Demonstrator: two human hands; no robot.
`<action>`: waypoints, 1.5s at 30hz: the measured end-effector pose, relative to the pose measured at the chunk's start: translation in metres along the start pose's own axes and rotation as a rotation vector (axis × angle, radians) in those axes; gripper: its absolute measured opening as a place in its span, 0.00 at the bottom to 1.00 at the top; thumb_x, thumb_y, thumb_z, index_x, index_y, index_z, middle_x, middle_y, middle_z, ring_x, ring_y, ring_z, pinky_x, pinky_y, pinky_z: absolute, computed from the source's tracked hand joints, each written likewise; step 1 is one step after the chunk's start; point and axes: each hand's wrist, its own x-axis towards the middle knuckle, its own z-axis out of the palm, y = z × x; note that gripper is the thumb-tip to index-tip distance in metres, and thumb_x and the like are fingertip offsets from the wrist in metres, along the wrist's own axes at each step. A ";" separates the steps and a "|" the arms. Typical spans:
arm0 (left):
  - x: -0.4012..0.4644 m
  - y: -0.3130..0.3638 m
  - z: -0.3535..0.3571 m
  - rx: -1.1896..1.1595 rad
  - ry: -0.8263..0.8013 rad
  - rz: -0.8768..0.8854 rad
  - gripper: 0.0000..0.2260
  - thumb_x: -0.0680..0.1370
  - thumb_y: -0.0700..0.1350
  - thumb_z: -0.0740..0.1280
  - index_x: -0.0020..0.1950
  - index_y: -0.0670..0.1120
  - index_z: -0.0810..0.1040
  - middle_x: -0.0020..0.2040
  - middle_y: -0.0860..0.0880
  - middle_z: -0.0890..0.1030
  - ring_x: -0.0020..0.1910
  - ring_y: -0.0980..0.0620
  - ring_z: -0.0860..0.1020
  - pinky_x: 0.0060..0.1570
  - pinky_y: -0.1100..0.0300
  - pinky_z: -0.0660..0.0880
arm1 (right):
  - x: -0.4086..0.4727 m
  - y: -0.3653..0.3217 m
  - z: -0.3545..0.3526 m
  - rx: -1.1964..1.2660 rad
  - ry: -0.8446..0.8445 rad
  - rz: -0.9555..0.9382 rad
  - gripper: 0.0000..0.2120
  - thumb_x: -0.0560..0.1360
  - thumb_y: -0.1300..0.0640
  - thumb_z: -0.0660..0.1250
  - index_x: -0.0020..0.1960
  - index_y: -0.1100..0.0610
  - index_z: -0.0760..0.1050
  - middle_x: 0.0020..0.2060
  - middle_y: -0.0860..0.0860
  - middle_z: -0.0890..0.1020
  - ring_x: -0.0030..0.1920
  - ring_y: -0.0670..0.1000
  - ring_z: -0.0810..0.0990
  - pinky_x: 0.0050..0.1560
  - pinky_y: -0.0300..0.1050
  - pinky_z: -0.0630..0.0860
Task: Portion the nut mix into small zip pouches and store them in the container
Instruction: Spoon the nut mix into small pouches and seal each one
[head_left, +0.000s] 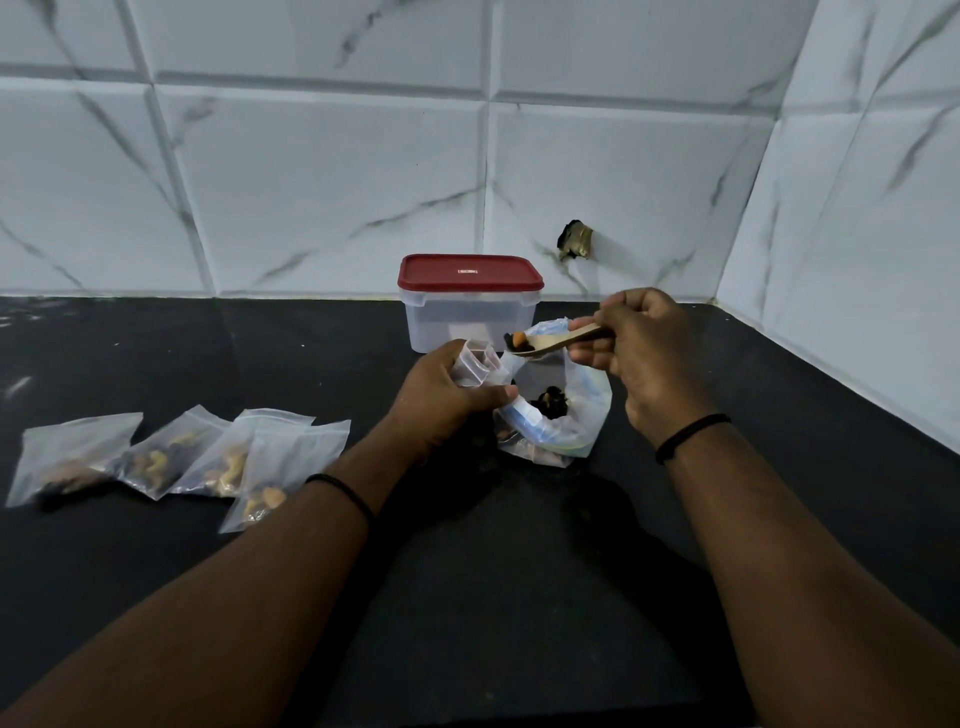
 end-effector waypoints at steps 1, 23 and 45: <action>0.000 0.000 0.000 -0.008 0.003 0.003 0.17 0.71 0.41 0.77 0.58 0.46 0.79 0.50 0.50 0.84 0.49 0.53 0.84 0.49 0.56 0.82 | -0.003 -0.001 0.003 0.000 -0.018 -0.028 0.05 0.79 0.68 0.59 0.50 0.61 0.71 0.39 0.61 0.85 0.32 0.56 0.83 0.32 0.44 0.81; 0.002 -0.001 0.001 -0.013 0.031 0.032 0.19 0.71 0.41 0.77 0.61 0.47 0.79 0.53 0.50 0.84 0.52 0.52 0.83 0.56 0.51 0.80 | -0.030 -0.007 0.007 -0.475 -0.407 -0.671 0.05 0.77 0.64 0.70 0.50 0.55 0.81 0.47 0.46 0.85 0.49 0.45 0.84 0.52 0.50 0.82; -0.010 0.013 0.001 0.112 -0.178 0.098 0.11 0.72 0.45 0.78 0.48 0.55 0.80 0.43 0.57 0.85 0.45 0.59 0.83 0.46 0.67 0.79 | 0.012 0.021 -0.018 -0.737 -0.177 -0.324 0.09 0.75 0.66 0.67 0.44 0.52 0.77 0.41 0.45 0.85 0.41 0.39 0.83 0.45 0.35 0.80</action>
